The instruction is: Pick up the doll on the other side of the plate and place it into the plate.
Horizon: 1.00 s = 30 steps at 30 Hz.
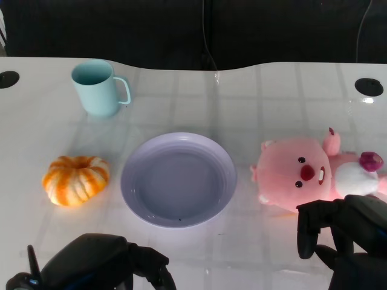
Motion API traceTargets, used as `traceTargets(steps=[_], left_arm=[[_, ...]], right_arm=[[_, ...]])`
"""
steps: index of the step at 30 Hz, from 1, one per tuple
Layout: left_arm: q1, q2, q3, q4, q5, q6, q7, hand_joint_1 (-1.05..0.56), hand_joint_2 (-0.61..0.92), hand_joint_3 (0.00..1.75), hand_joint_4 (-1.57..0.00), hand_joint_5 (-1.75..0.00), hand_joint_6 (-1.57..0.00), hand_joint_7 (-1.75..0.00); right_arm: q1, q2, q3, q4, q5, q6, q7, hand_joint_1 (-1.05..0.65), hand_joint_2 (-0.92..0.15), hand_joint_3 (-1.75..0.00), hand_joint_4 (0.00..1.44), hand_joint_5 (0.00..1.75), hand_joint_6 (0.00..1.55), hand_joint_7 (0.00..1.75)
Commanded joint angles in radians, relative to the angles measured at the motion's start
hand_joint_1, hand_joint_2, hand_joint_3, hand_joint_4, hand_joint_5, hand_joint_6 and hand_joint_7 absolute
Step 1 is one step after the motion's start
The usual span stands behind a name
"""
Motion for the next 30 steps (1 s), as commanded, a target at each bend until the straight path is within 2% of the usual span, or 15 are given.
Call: traceTargets(steps=[1, 27, 30], left_arm=[[-0.006, 0.015, 0.006, -0.004, 0.001, -0.001, -0.002, -0.18, 0.92, 0.27, -0.71, -1.21, -0.88, -0.57], [-0.008, 0.015, 0.006, 0.001, 0.000, -0.003, -0.005, -0.19, 0.92, 0.27, -0.70, -1.20, -0.86, -0.59], [-0.009, 0.017, 0.006, -0.003, 0.003, 0.003, -0.008, -0.19, 0.92, 0.27, -0.70, -1.20, -0.86, -0.58]], right_arm=[[-0.008, -0.015, -0.002, 0.005, 0.004, -0.001, -0.004, -0.08, -0.40, -1.19, 0.82, 1.72, 0.81, 1.37], [-0.012, -0.006, -0.008, 0.007, 0.001, 0.005, -0.013, -0.08, -0.40, -1.19, 0.83, 1.72, 0.81, 1.35], [-0.014, 0.004, -0.019, -0.001, 0.017, 0.032, -0.009, -0.06, -0.41, -1.16, 0.84, 1.65, 0.83, 1.23]])
